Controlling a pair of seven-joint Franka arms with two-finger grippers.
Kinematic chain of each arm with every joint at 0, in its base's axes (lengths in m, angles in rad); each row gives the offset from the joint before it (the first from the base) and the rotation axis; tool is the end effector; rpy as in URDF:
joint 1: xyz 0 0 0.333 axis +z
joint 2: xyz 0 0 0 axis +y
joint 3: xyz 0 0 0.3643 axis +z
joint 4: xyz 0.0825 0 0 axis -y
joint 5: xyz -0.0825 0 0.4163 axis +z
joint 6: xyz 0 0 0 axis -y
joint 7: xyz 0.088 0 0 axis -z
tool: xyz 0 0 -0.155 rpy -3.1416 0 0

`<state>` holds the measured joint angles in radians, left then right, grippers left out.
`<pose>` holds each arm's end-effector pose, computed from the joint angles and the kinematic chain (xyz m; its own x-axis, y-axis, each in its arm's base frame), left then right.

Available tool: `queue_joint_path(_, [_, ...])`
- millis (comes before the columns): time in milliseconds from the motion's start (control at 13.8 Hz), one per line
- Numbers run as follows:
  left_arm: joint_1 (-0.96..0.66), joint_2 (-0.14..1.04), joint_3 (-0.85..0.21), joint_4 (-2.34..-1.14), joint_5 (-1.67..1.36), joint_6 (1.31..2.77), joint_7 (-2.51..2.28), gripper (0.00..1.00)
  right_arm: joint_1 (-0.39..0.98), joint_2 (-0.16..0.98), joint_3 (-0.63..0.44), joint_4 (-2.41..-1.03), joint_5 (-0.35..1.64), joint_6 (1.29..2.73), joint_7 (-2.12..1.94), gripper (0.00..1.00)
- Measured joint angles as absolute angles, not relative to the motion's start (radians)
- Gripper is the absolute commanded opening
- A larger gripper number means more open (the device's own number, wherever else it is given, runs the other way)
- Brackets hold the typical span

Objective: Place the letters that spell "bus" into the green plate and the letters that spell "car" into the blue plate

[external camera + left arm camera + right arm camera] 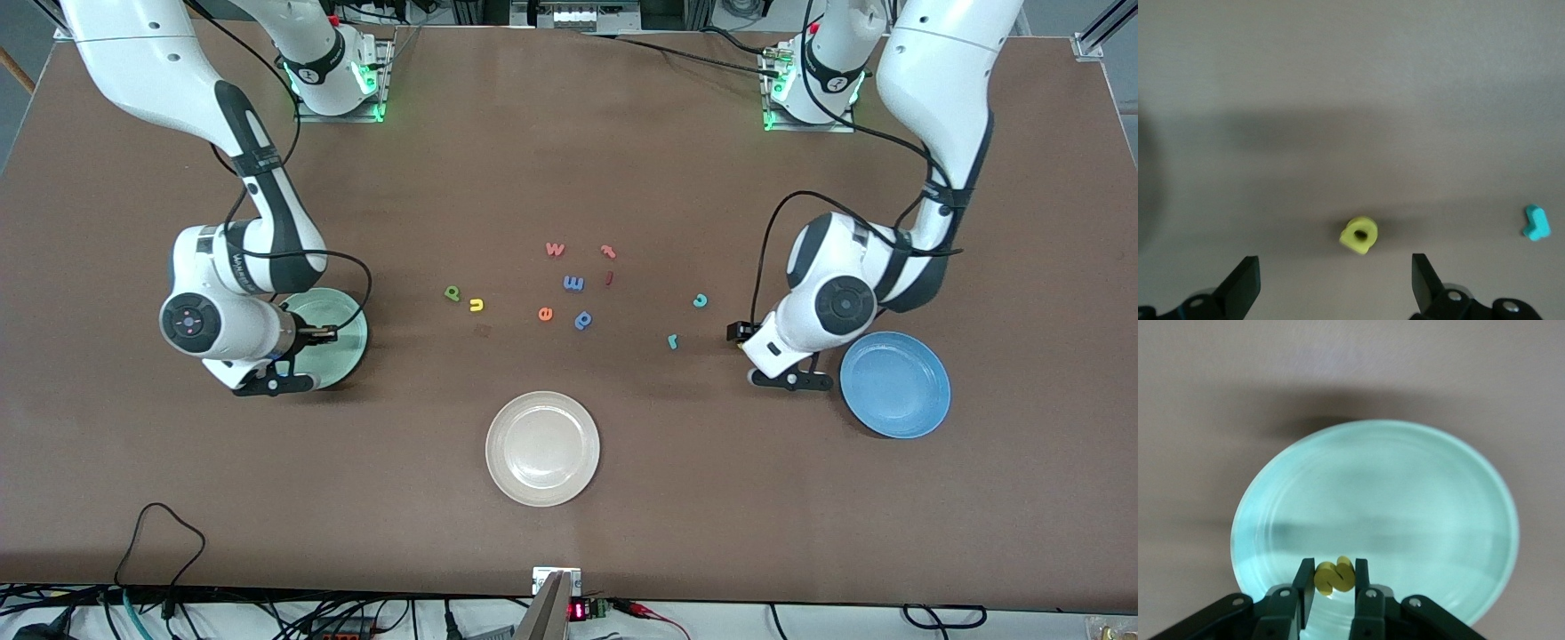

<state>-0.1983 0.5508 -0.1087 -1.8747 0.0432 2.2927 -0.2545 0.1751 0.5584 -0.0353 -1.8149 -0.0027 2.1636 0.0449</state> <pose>0.6339 -0.1965 0.1770 0.9889 -0.0699 -0.1314 -0.0711 -0.9975 -0.0049 0.6589 0.0933 0.1865 0.9738 0.0946 -0.2068 0.1029 -0.9942 0.0299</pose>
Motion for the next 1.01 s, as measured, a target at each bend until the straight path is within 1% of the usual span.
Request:
queue_joint_path(72, [-0.205,0.552,-0.110,-1.912,0.046,2.344,-0.255,0.94,0.179,0.557,-0.035,-1.855,-0.003,2.222,0.045,0.21])
queue_joint_path(145, [-0.213,0.553,-0.110,-1.936,0.055,2.373,-0.254,0.89,0.178,0.555,-0.035,-1.890,-0.003,2.271,0.045,0.32])
queue_joint_path(217, [-0.223,0.557,-0.110,-1.948,0.083,2.384,-0.254,0.85,0.176,0.555,-0.036,-1.912,-0.003,2.301,0.045,0.85])
queue_joint_path(289, [-0.236,0.564,-0.111,-1.952,0.122,2.393,-0.256,0.85,0.172,0.555,-0.036,-1.921,-0.003,2.313,0.047,1.00])
queue_joint_path(434, [-0.248,0.578,-0.111,-1.952,0.172,2.425,-0.261,0.76,0.171,0.540,-0.036,-1.917,-0.002,2.313,0.058,1.00])
queue_joint_path(506, [-0.248,0.587,-0.111,-1.952,0.181,2.439,-0.261,0.73,0.174,0.521,-0.033,-1.911,-0.002,2.293,0.079,1.00])
queue_joint_path(651, [-0.248,0.600,-0.111,-1.951,0.183,2.453,-0.261,0.52,0.188,0.478,-0.014,-1.897,-0.001,2.214,0.118,1.00])
queue_joint_path(723, [-0.248,0.598,-0.109,-1.951,0.188,2.451,-0.261,0.43,0.207,0.463,0.001,-1.896,-0.001,2.196,0.133,0.87])
queue_joint_path(796, [-0.247,0.596,-0.106,-1.951,0.192,2.449,-0.261,0.35,0.240,0.459,0.010,-1.897,0.000,2.188,0.154,0.77])
queue_joint_path(1013, [-0.245,0.593,-0.105,-1.946,0.193,2.434,-0.260,0.20,0.355,0.476,0.015,-1.908,0.002,2.182,0.233,0.77])
